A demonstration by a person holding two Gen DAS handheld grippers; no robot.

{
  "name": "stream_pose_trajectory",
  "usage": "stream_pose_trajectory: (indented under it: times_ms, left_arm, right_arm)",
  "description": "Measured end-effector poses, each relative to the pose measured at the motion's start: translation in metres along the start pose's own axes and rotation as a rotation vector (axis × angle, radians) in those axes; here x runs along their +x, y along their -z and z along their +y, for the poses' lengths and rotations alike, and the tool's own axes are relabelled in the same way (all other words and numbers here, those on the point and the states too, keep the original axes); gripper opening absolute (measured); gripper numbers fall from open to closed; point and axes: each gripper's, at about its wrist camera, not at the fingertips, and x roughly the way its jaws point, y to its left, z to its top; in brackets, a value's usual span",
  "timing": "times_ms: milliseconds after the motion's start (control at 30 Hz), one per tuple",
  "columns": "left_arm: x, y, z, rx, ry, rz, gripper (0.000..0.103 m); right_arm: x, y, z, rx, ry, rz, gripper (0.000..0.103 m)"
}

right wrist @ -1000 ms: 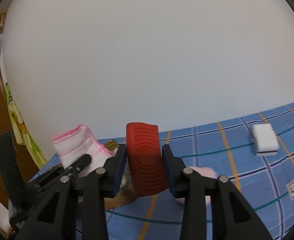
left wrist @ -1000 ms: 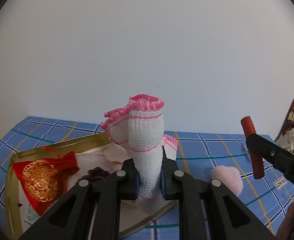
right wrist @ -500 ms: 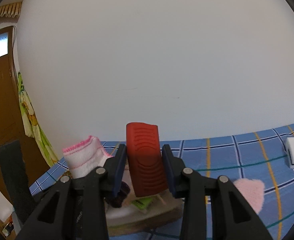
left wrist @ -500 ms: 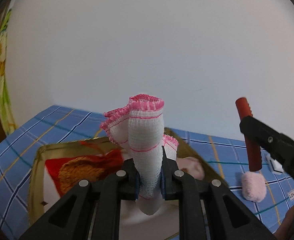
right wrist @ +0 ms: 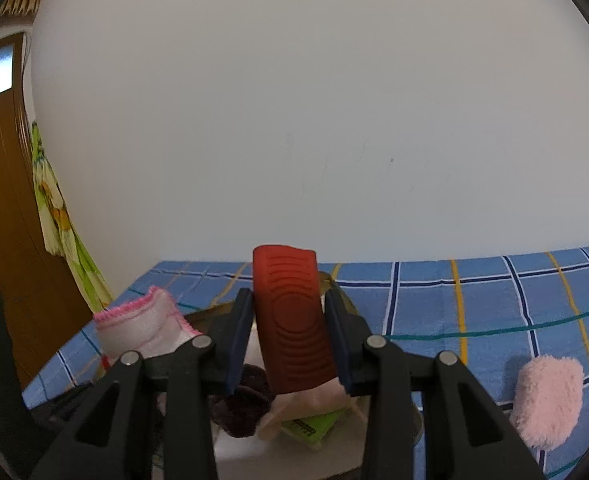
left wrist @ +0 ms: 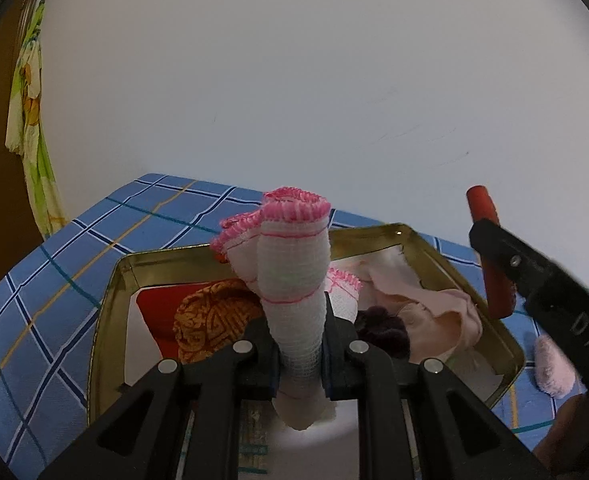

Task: Organize soft objects
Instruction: 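Carry the sponge with the right tool while the left tool carries the sock over the tray, then release the sponge with the right tool while the left tool releases the sock into the tray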

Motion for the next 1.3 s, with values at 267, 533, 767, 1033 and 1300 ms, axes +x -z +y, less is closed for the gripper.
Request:
stream_pose_trajectory:
  times_ms: [267, 533, 767, 1033, 1300]
  left_arm:
    - [-0.004, 0.007, -0.019, 0.088, -0.066, 0.006, 0.017]
    - [-0.009, 0.011, -0.030, 0.121, -0.038, 0.022, 0.017]
    - [-0.009, 0.011, -0.031, 0.125, -0.028, 0.025, 0.016]
    - [-0.012, 0.011, -0.039, 0.140, -0.065, 0.017, 0.017]
    - [-0.035, 0.008, -0.045, 0.113, -0.080, -0.077, 0.076]
  right_arm:
    - [0.018, 0.009, -0.003, -0.058, 0.055, 0.029, 0.037]
    - [0.025, 0.014, -0.006, -0.038, 0.012, 0.085, 0.037]
    - [0.029, 0.017, -0.005, -0.031, -0.040, 0.115, 0.037]
    - [0.030, 0.021, 0.004, -0.053, -0.093, 0.124, 0.052]
    - [-0.022, 0.013, -0.007, -0.033, 0.039, -0.095, 0.092]
